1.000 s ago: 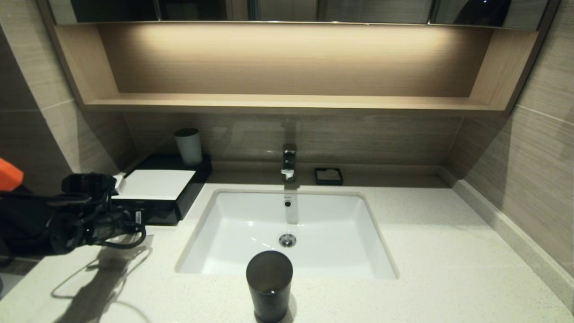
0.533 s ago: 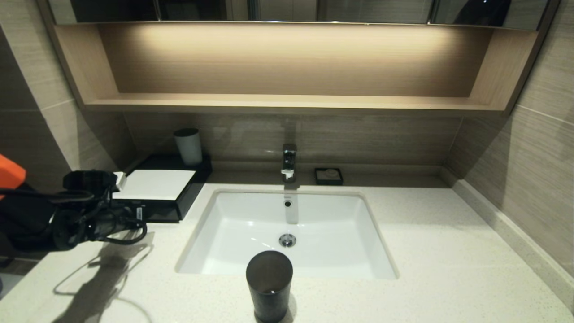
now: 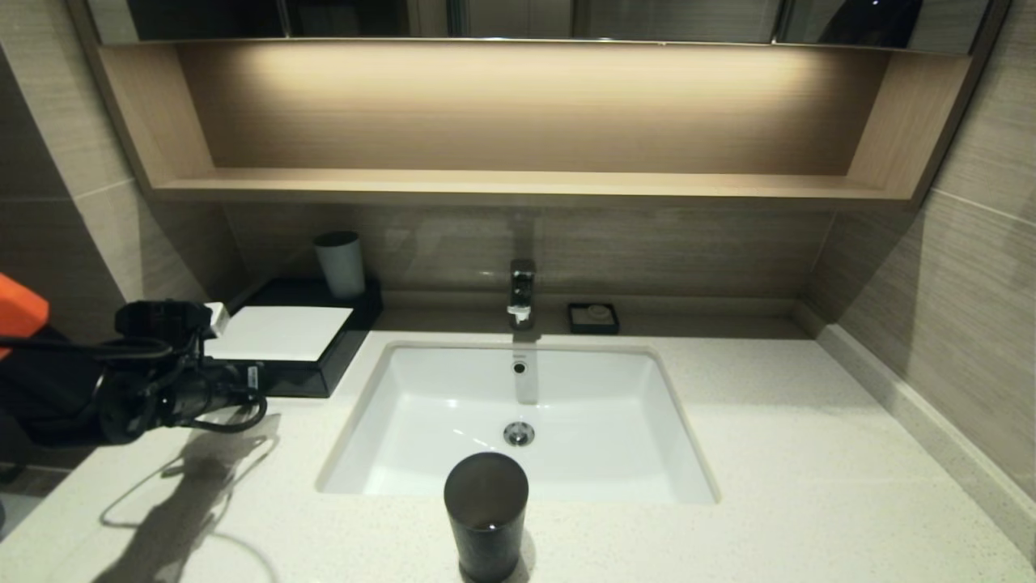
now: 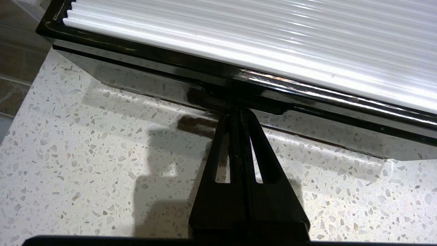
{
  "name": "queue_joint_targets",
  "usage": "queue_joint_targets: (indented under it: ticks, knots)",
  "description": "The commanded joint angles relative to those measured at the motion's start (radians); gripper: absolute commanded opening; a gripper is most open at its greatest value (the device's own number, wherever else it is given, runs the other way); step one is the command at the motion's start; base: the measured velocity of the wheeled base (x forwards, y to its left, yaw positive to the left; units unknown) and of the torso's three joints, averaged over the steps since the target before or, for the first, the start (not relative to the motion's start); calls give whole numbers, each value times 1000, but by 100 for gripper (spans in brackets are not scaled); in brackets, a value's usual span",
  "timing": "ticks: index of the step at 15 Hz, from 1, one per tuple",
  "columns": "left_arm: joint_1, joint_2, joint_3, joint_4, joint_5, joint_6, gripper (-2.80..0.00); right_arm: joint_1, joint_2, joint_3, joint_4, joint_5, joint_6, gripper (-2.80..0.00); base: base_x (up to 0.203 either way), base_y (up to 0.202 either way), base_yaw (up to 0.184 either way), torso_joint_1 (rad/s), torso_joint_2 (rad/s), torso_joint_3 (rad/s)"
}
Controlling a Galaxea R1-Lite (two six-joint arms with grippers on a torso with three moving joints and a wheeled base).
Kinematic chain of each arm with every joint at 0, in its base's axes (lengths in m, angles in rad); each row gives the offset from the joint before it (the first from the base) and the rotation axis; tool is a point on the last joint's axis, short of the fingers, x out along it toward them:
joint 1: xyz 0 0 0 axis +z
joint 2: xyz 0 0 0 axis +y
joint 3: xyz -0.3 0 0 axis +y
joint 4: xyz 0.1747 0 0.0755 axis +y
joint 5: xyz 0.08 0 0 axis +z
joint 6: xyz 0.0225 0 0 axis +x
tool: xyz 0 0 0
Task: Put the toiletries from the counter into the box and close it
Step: Close the drawer
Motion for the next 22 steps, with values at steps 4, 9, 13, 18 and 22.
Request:
queue_joint_targets:
  ticks: [4, 9, 13, 18, 22]
  knots:
    - [0, 9, -6, -4, 1, 0, -280, 0, 0, 2, 0, 0, 0, -280, 0, 0, 0, 0, 0, 0]
    - [0, 10, -3, -32, 1, 1, -280, 0, 0, 2, 0, 1, 0, -280, 0, 0, 0, 0, 0, 0]
    - [2, -45, 20, -29, 1, 0, -280, 0, 0, 2, 0, 0, 0, -280, 0, 0, 0, 0, 0, 0]
    - [2, -184, 104, -30, 1, -2, -280, 0, 0, 2, 0, 0, 0, -280, 0, 0, 0, 0, 0, 0]
    - [14, -301, 155, -29, -1, 2, -280, 0, 0, 2, 0, 0, 0, -280, 0, 0, 0, 0, 0, 0]
